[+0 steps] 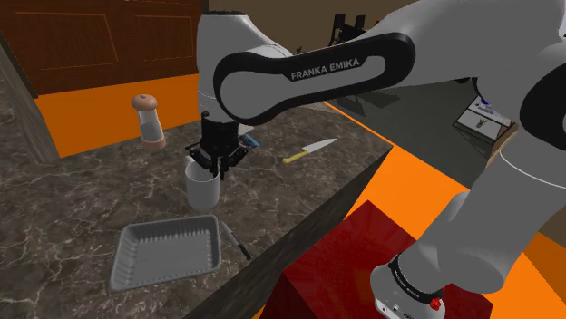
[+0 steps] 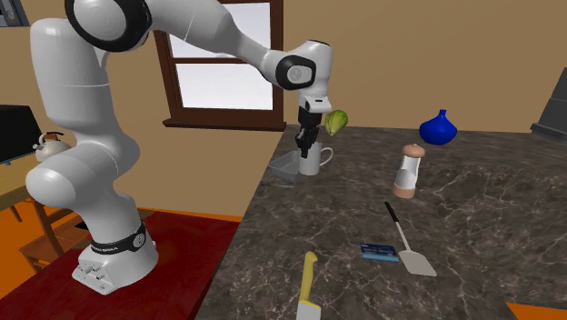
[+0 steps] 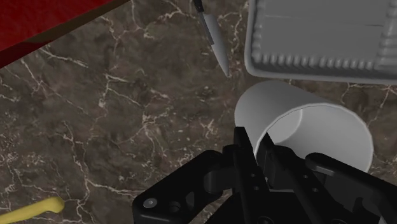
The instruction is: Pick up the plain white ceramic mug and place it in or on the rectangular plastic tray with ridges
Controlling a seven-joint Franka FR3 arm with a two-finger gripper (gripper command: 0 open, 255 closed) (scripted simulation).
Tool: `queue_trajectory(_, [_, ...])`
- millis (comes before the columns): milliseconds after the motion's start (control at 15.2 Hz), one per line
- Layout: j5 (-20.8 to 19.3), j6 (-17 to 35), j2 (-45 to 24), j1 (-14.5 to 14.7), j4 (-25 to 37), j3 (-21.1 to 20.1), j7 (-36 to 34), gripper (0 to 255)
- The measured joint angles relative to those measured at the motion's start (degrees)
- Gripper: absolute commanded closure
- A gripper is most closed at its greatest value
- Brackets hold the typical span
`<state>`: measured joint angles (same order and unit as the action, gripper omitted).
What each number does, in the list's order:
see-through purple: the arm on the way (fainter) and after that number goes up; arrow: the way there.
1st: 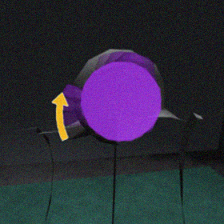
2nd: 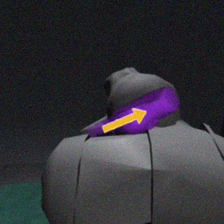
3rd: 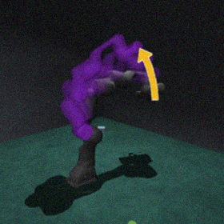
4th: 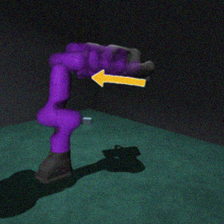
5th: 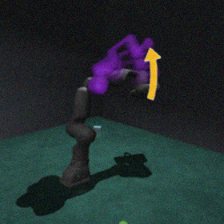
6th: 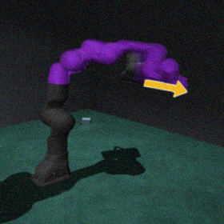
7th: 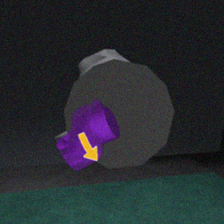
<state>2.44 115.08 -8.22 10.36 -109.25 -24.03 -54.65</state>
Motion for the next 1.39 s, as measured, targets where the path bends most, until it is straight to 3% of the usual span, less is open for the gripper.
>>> queue_trajectory(792, [0.5, -7.9, 1.6, 0.1, 6.5, -0.3, -0.6, 255])
queue_trajectory(1386, [-2.6, -13.1, -4.1, 7.5, 17.6, -4.7, -12.8, 255])
